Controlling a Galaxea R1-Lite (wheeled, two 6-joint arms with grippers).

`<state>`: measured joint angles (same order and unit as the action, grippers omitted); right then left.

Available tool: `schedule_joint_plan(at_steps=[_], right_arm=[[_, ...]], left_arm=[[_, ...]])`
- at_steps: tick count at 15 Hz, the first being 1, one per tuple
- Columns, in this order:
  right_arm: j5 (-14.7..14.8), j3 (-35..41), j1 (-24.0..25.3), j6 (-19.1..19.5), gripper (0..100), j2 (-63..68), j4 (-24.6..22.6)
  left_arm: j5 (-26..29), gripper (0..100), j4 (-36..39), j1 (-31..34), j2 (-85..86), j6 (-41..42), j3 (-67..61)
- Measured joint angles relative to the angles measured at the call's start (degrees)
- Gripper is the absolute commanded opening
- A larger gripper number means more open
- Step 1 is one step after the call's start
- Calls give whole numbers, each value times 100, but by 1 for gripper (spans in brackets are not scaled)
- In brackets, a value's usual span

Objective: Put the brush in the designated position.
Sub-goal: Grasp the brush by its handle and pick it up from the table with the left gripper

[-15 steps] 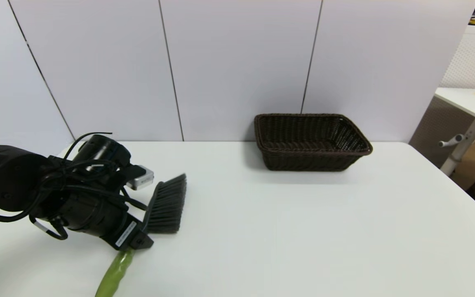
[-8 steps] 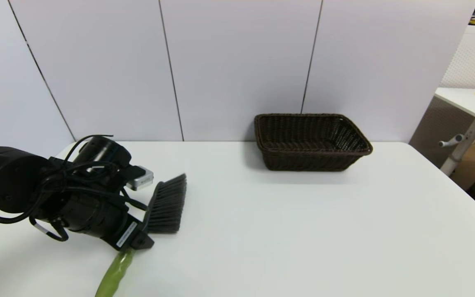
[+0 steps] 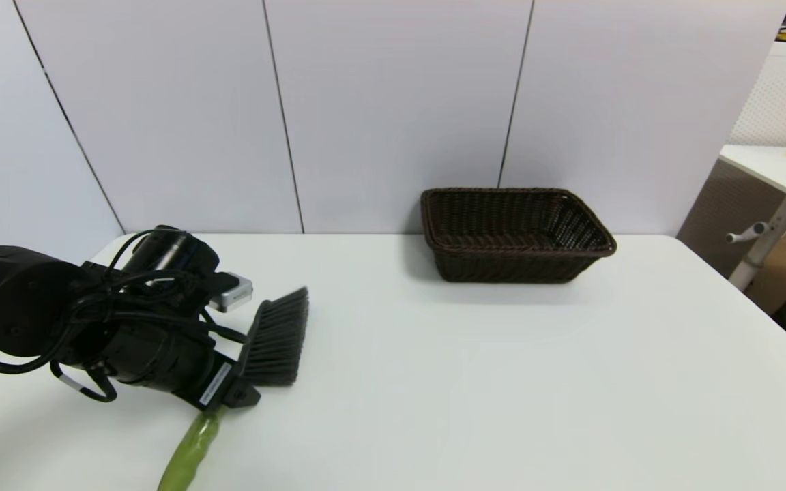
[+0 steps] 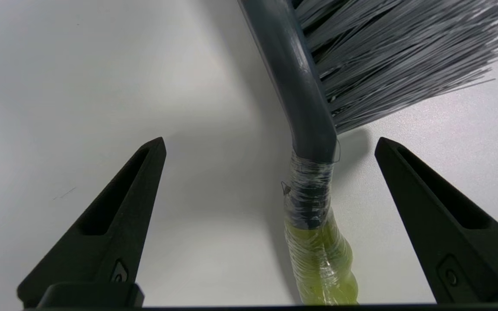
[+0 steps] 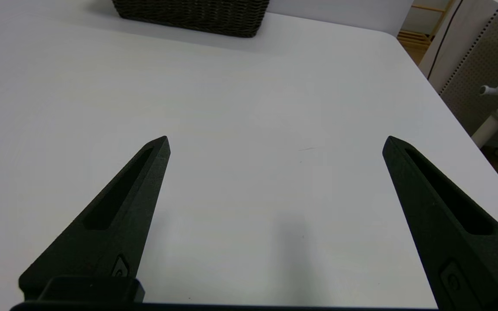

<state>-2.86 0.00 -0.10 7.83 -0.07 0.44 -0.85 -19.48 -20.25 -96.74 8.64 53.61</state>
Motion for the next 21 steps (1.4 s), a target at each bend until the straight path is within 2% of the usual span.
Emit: schedule_joint_plan(at_steps=[9, 10, 21], right_arm=[[2, 0, 0, 0, 100, 0, -2], [2, 0, 0, 0, 100, 0, 0], [0, 0, 0, 0, 100, 0, 0]], left_arm=[[0, 100, 234, -6, 16, -171, -249], [1, 0, 256, -6, 17, -173, -254], [0, 0, 413, -59, 91, -167, -288]])
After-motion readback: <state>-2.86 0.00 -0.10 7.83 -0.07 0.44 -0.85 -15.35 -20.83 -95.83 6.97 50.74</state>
